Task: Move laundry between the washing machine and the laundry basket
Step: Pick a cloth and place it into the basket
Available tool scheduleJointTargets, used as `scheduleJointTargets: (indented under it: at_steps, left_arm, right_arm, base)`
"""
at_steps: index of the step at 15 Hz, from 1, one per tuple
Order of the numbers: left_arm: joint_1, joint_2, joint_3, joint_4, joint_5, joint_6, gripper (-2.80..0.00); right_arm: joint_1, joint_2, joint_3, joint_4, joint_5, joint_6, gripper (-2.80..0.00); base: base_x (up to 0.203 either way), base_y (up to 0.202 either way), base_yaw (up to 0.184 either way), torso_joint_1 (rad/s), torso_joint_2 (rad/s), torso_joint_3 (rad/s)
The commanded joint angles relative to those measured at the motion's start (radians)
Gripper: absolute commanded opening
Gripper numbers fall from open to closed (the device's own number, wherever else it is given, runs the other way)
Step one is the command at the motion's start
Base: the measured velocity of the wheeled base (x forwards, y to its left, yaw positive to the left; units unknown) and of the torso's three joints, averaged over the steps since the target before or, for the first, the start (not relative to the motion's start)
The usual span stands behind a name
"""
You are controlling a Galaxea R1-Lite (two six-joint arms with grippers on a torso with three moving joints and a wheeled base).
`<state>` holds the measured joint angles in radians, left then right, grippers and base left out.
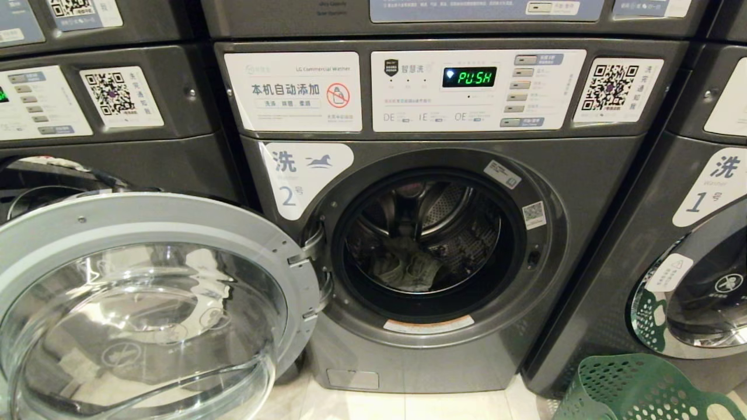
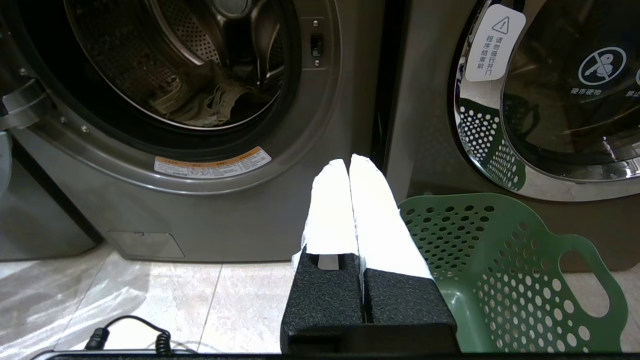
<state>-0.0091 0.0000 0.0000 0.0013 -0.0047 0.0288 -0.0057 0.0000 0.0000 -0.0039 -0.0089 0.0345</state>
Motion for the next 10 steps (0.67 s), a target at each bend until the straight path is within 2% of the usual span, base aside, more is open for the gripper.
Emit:
scheduleJointTargets:
  at_steps: [1,10]
  left_arm:
    - [0.0,0.0,0.0,0.0,0.0,0.0,-2.8]
    - [0.0,0.0,0.0,0.0,0.0,0.0,-2.8]
  right_arm:
    - [0.0,0.002,0.0,-0.001,0.0,0.001,-2.8]
    - [0.0,0.002,0.0,-0.001,0.0,0.001,-2.8]
  base:
    - [0.0,0.0,0.0,0.0,0.0,0.0]
    - [0.0,0.0,0.0,0.0,0.0,0.0]
